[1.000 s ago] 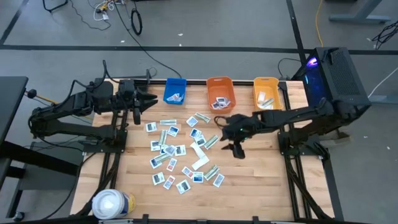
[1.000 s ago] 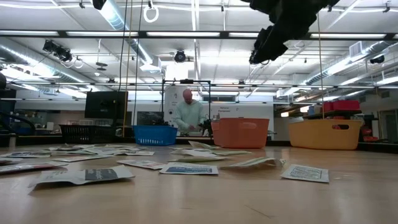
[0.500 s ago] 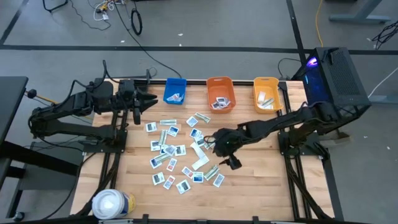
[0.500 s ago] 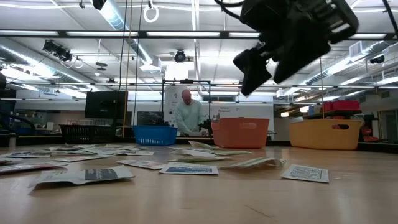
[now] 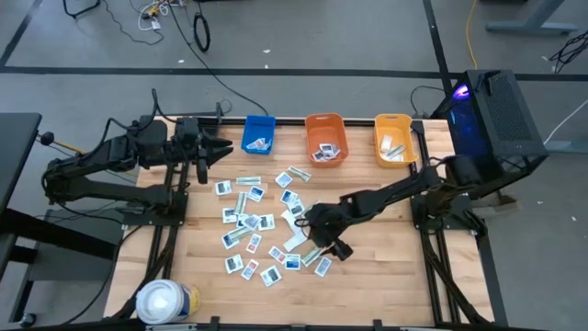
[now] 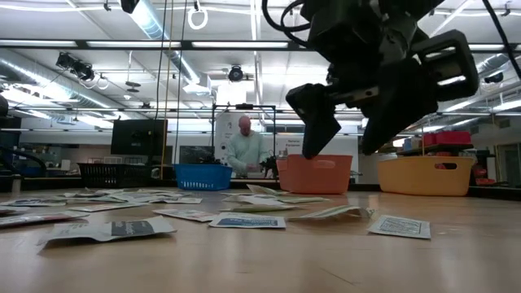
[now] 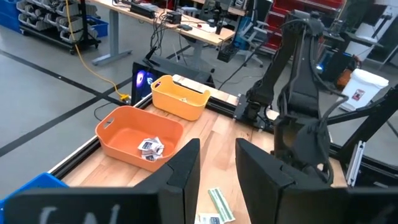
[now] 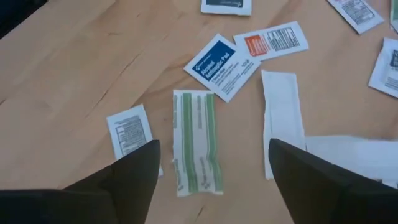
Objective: Pick & Place First Aid Supplies
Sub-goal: Put the bandage into the yellow bin
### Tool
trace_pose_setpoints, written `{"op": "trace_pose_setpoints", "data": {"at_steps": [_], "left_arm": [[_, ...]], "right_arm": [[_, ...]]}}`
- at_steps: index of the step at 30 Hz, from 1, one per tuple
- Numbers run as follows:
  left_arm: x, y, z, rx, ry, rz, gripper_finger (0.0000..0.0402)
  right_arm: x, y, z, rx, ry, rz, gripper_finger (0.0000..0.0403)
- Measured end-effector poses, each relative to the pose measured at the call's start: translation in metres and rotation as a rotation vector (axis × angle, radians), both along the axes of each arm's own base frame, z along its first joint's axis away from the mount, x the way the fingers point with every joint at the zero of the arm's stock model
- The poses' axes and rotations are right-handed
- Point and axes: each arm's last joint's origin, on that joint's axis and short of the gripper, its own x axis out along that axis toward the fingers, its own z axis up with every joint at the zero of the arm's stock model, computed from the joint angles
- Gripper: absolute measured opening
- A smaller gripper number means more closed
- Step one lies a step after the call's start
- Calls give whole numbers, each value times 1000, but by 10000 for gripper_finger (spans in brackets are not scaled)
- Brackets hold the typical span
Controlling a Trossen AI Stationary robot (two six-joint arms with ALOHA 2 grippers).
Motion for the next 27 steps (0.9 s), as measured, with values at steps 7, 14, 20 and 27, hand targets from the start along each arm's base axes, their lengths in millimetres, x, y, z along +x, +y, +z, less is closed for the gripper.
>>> {"op": "trace_pose_setpoints", "data": {"at_steps": [7, 14, 20, 27], "left_arm": [[0, 0, 0, -2, 0, 1, 106], [0, 0, 0, -2, 0, 1, 106], [0, 0, 0, -2, 0, 1, 106], [0, 0, 0, -3, 0, 1, 106]], "right_arm": [[3, 10, -9, -40, -43, 92, 296], [7, 19, -24, -76, -52, 106, 306], [8, 20, -38, -124, -18, 84, 313], [8, 20, -44, -112, 22, 51, 313]]}}
